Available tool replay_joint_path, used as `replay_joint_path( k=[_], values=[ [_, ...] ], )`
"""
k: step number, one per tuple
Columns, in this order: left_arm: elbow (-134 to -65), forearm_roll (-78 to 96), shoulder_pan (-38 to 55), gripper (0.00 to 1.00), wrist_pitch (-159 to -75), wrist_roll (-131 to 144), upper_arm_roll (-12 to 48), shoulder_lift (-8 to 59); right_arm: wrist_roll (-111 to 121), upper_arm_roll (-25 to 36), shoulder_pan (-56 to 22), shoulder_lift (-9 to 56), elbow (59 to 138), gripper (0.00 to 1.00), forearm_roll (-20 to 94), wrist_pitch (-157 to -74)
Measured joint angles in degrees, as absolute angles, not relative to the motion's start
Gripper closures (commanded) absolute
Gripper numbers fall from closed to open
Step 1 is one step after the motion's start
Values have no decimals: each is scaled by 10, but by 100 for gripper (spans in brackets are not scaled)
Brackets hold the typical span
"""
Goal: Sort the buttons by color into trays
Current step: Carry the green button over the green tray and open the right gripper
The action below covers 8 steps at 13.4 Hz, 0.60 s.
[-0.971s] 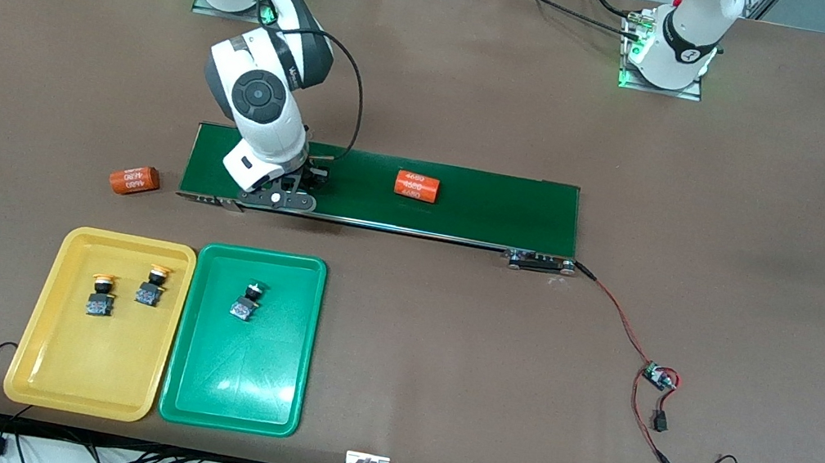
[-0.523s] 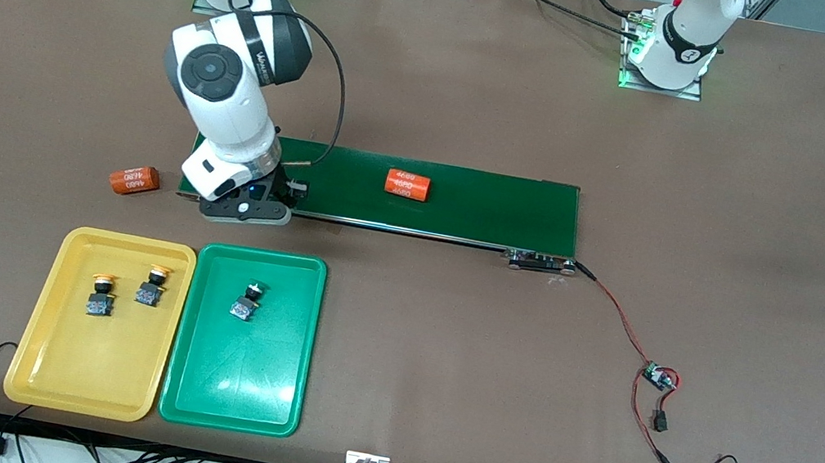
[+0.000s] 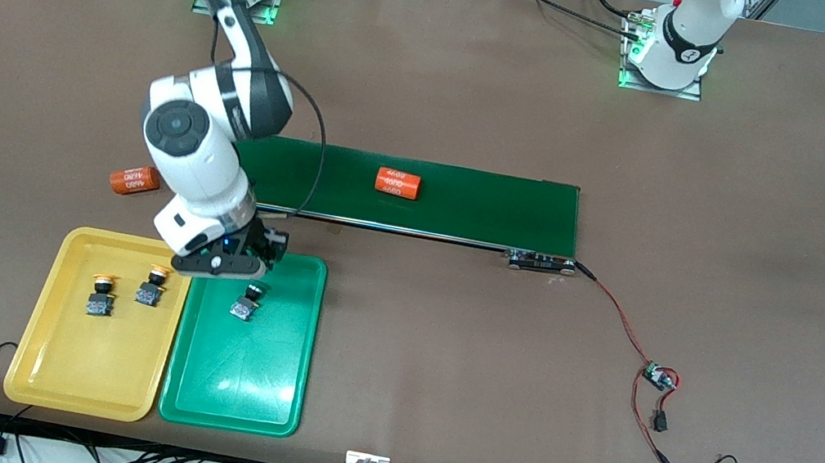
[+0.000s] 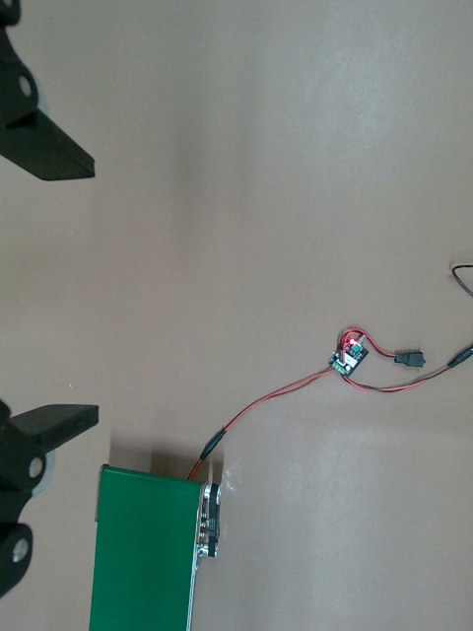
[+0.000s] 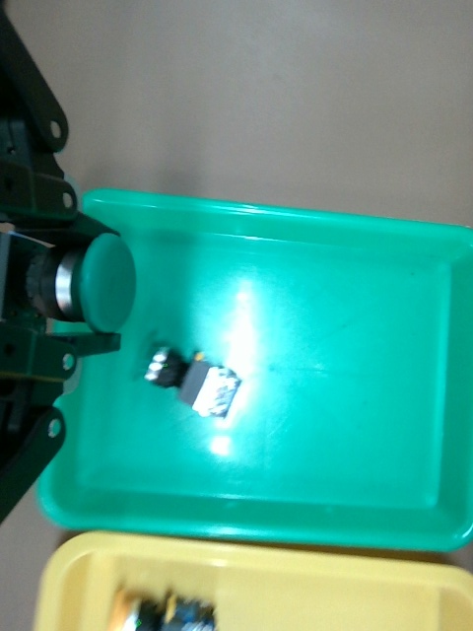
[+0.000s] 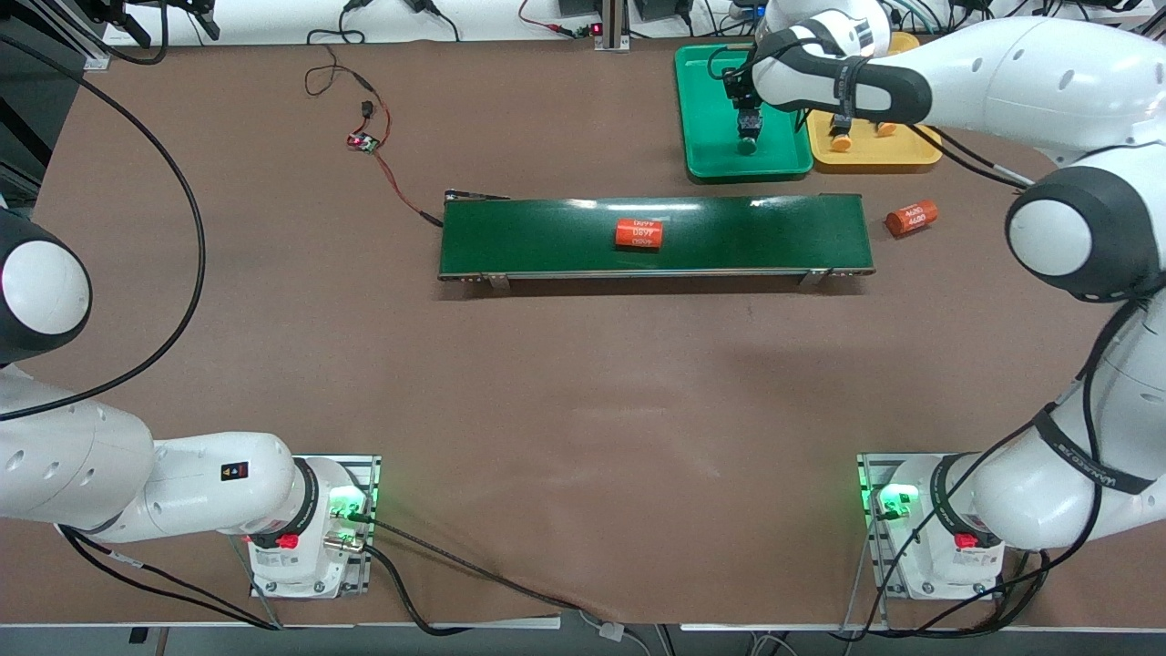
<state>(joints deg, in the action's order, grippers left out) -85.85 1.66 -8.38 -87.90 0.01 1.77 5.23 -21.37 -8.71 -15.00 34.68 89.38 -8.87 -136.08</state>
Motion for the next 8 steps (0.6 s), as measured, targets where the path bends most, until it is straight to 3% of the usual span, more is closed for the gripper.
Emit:
replay_joint_path(
  k=[4,6,8],
  values=[
    [-859,15,-83,0,-881,0,18,58,-211,-77,-150,403,875,87,-89,-1437],
    [-859,11,-82,0,-882,0,20,59,-210,-74,-150,415,873,79,-89,-1460],
    [-859,11,-81,0,-882,0,22,59,-210,-74,-151,417,871,52,-89,-1463]
  ],
)
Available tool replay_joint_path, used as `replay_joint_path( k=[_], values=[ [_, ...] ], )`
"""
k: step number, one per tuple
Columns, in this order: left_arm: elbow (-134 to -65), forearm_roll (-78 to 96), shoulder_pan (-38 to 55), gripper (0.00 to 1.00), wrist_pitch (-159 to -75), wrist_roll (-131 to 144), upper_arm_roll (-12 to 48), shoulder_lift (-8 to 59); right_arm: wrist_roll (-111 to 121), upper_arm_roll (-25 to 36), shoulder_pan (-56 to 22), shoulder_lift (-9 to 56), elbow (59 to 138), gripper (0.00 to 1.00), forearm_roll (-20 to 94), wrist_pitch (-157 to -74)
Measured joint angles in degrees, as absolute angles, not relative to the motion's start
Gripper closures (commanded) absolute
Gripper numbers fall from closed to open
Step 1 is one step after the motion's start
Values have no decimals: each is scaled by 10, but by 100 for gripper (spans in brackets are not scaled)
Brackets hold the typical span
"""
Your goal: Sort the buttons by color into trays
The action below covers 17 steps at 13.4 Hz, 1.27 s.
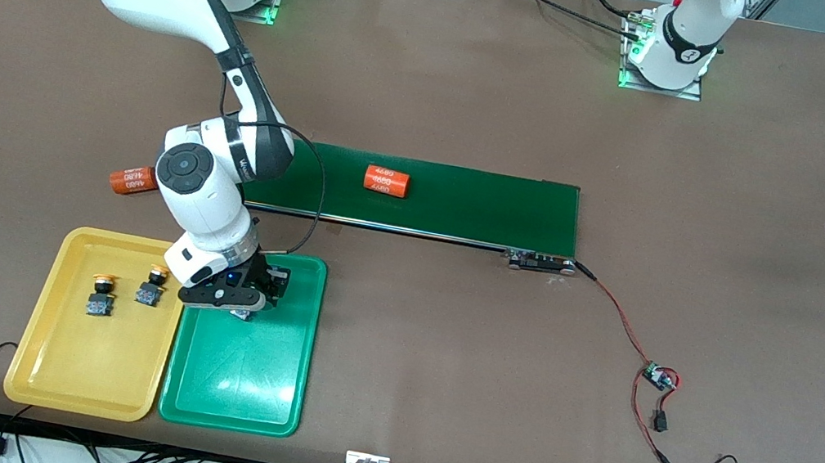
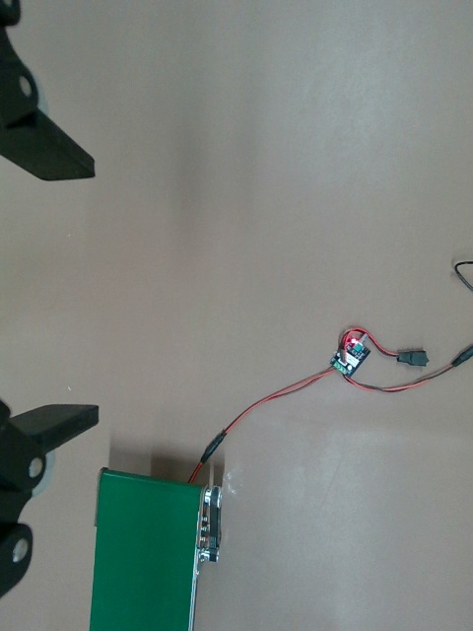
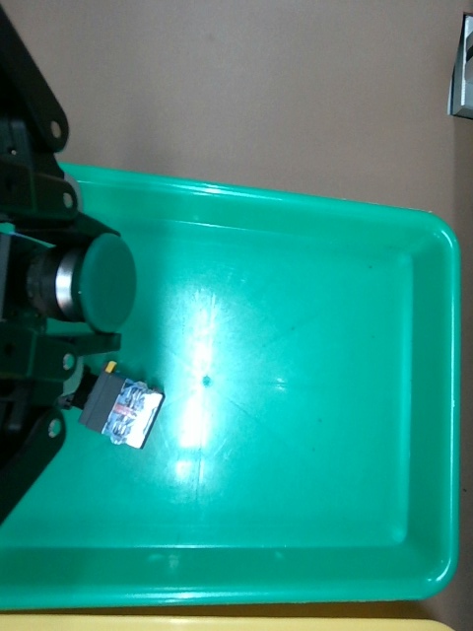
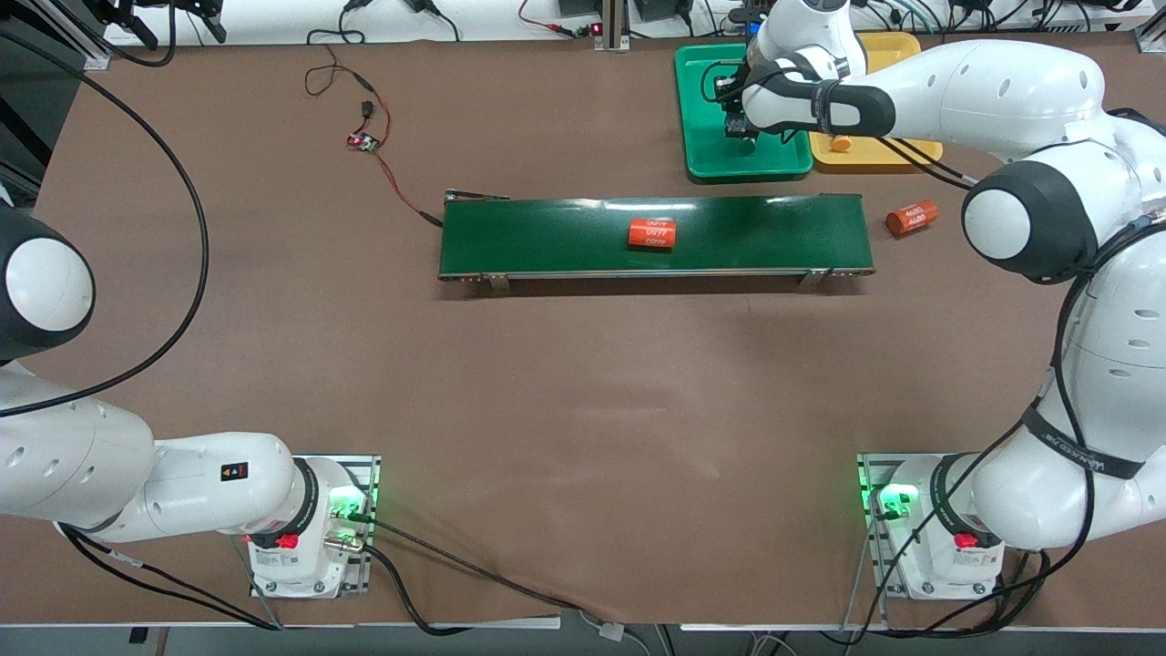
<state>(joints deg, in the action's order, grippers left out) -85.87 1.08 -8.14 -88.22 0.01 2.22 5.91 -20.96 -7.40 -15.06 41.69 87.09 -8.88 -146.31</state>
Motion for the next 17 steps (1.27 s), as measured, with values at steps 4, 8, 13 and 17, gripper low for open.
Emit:
replay_joint_path(
  k=[4,8,13,17],
  values=[
    [-859,10,-81,0,-883,-2,23,59,-209,-74,-154,419,871,34,-89,-1469],
    [-859,10,-81,0,-885,-4,26,59,-209,-74,-156,421,871,0,-89,-1471],
    [-858,10,-81,0,-887,-5,30,57,-204,-66,-153,410,873,0,-89,-1466],
    [-857,14,-81,0,-889,-4,38,53,-191,-63,-139,354,889,0,-89,-1368]
  ],
)
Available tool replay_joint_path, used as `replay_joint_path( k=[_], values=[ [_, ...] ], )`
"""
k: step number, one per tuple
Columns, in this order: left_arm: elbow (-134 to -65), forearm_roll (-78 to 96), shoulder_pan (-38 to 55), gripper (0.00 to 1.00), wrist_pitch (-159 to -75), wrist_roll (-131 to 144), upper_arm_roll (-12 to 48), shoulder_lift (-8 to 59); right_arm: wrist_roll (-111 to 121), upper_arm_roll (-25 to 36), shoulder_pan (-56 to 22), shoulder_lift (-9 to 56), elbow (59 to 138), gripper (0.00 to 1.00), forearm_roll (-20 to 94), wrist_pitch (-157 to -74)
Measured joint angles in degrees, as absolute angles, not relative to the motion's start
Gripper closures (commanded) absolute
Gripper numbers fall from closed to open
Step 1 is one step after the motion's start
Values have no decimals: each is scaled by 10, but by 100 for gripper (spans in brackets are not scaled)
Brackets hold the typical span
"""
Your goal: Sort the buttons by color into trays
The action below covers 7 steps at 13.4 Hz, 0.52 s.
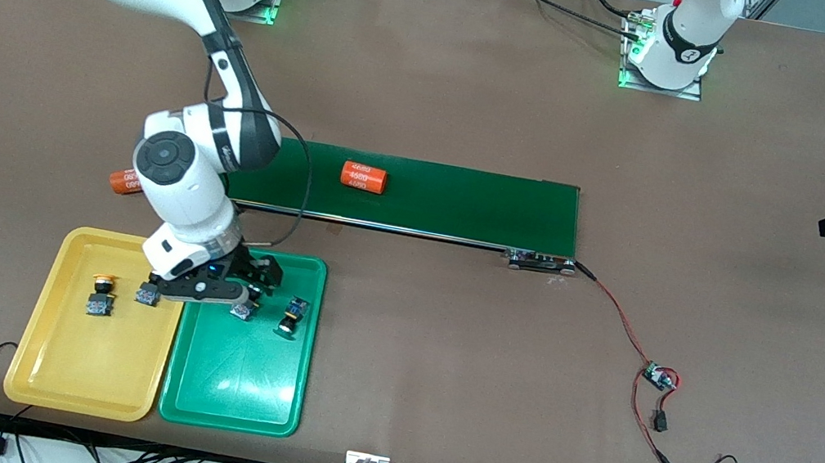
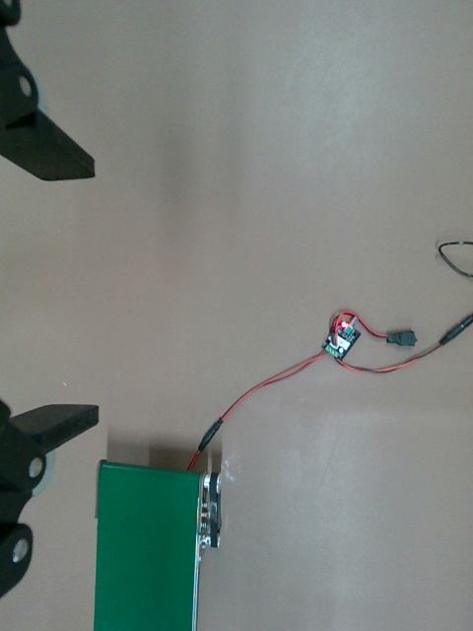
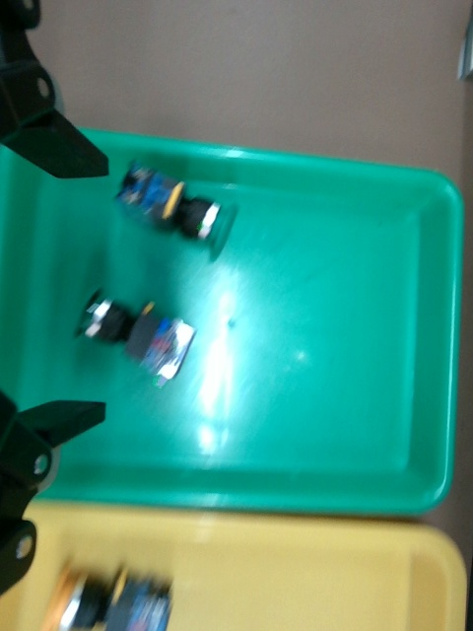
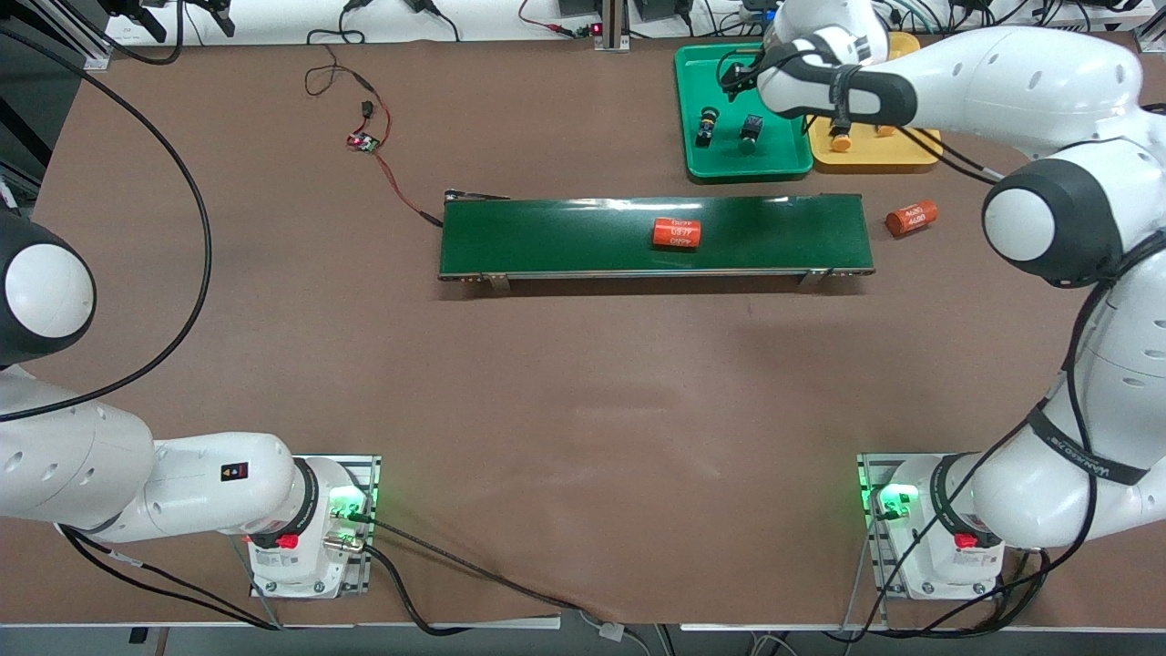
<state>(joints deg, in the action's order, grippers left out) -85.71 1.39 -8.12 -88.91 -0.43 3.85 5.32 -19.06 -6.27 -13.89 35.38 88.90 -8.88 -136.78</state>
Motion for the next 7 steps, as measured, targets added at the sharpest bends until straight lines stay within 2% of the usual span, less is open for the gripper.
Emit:
replay_joint_path(
  k=[3,7],
  values=[
    [-857,15,-82,0,-889,-4,39,53,-166,-61,-119,284,893,0,-89,-1246],
    [-857,15,-82,0,-889,-4,39,52,-142,-60,-92,196,903,0,-89,-1128]
  ],
)
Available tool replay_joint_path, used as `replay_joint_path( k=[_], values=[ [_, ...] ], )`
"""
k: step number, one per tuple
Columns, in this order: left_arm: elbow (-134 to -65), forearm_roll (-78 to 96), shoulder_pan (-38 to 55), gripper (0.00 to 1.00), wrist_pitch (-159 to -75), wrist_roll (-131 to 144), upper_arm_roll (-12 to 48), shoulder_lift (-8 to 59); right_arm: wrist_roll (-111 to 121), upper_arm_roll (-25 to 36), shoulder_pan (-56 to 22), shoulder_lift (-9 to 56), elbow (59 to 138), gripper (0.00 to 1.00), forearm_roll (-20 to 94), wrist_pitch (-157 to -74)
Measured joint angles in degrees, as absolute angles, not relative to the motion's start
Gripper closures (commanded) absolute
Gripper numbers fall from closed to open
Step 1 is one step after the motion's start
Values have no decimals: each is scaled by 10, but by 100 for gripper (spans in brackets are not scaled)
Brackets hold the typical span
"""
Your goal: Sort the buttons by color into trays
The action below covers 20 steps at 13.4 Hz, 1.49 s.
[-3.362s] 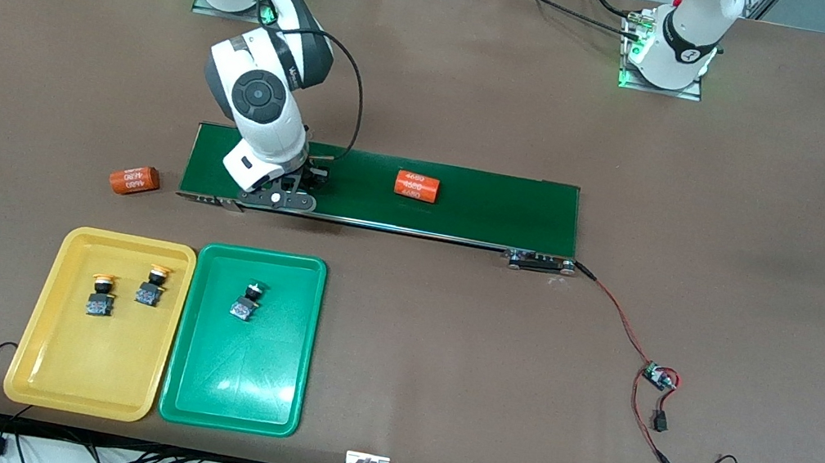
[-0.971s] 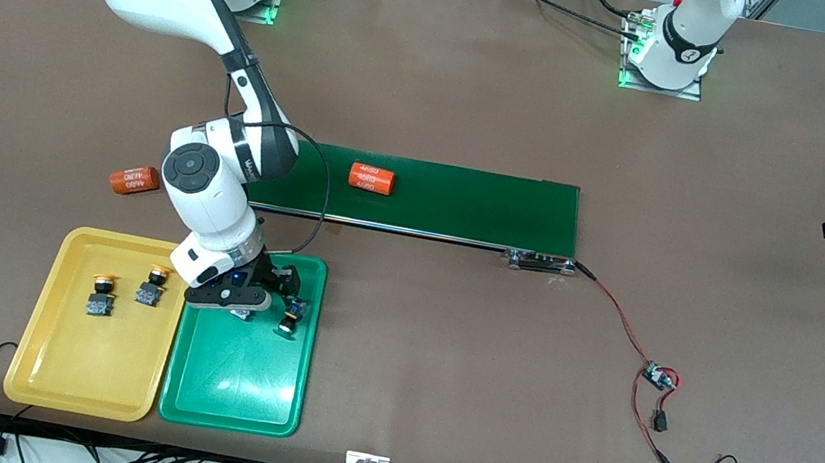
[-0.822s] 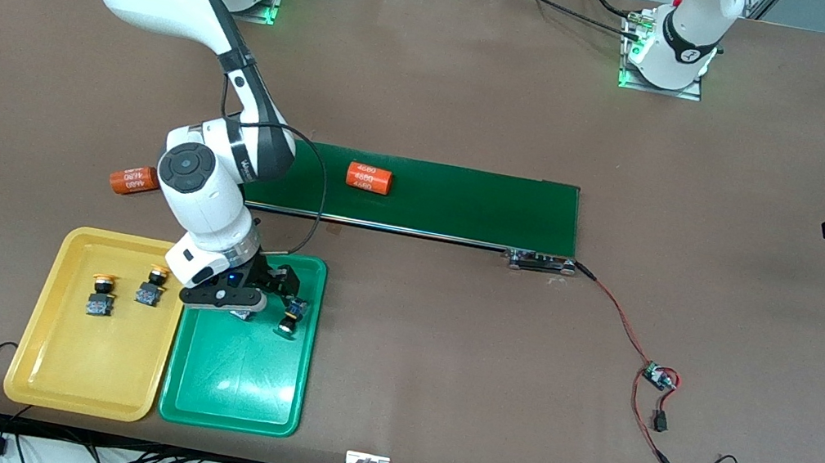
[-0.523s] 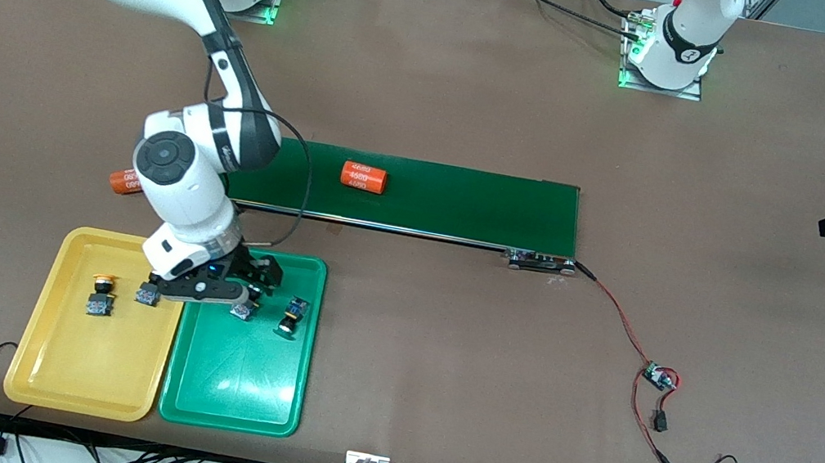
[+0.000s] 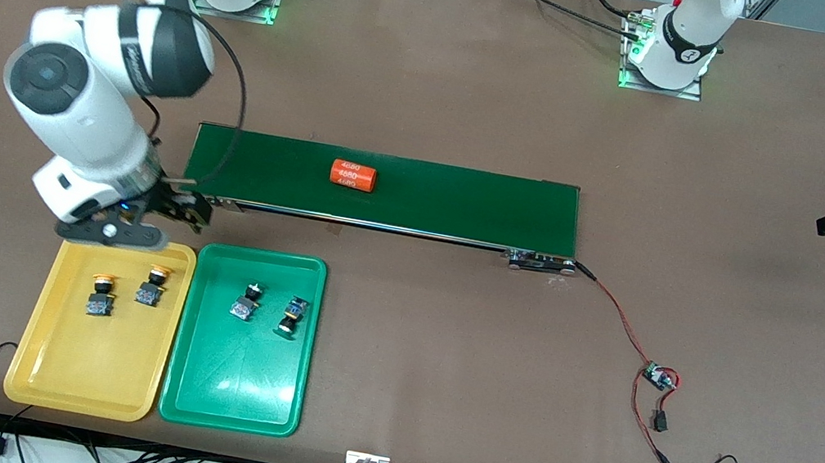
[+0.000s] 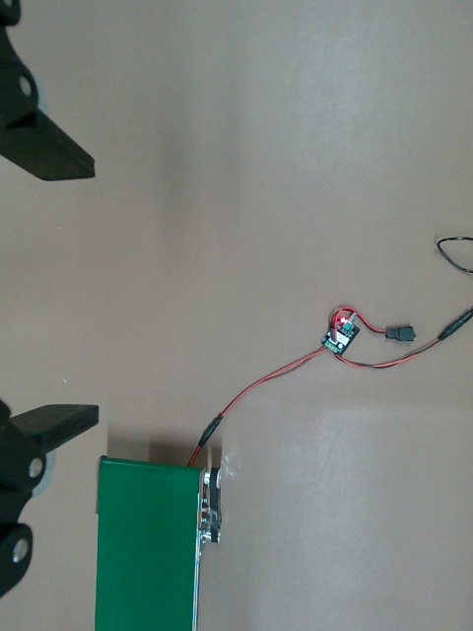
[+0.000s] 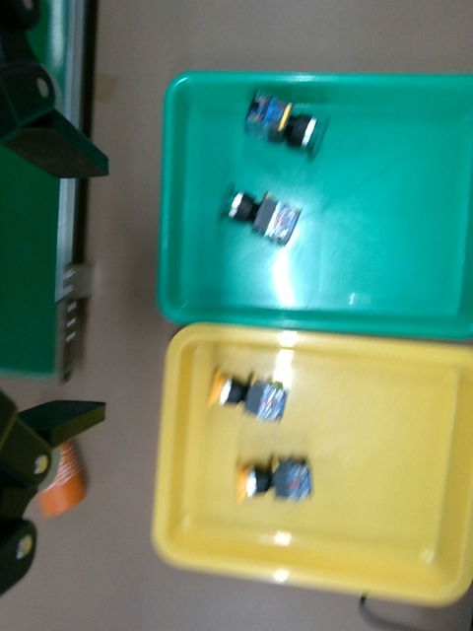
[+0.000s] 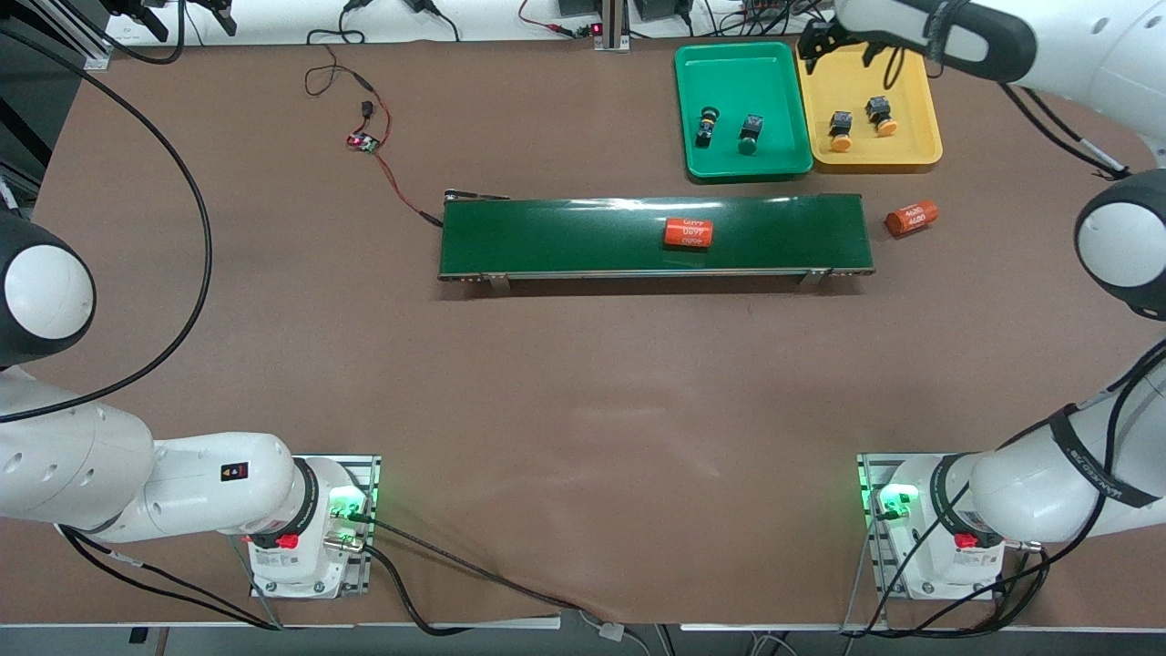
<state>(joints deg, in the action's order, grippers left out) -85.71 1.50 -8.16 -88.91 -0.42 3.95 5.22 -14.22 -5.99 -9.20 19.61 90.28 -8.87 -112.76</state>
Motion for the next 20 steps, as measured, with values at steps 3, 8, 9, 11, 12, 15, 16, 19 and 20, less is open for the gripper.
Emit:
replay_joint_path(
  k=[3,8,9,11,12,15,16,19,20],
  values=[
    [-857,15,-82,0,-889,-4,40,52,-96,-59,-46,138,908,0,-85,-1066],
    [-857,15,-82,0,-889,-4,40,51,-66,-58,7,63,914,0,-51,-1001],
    [-857,15,-82,0,-889,-4,40,51,-66,-60,7,60,916,0,-50,-1001],
    [-857,15,-82,0,-889,-4,41,51,-66,-61,7,64,917,0,-50,-1000],
    [-857,15,-82,0,-889,-4,41,51,-66,-61,7,67,917,0,-50,-996],
    [-857,15,-82,0,-889,-4,41,51,-66,-61,7,68,917,0,-50,-971],
    [-857,15,-82,0,-889,-4,41,51,-66,-61,7,68,917,0,-50,-966],
    [-857,15,-82,0,-890,-4,41,51,-66,-61,7,68,917,0,-50,-962],
    [-857,15,-82,0,-891,-4,41,51,-61,-61,8,68,917,0,-50,-962]
  ],
)
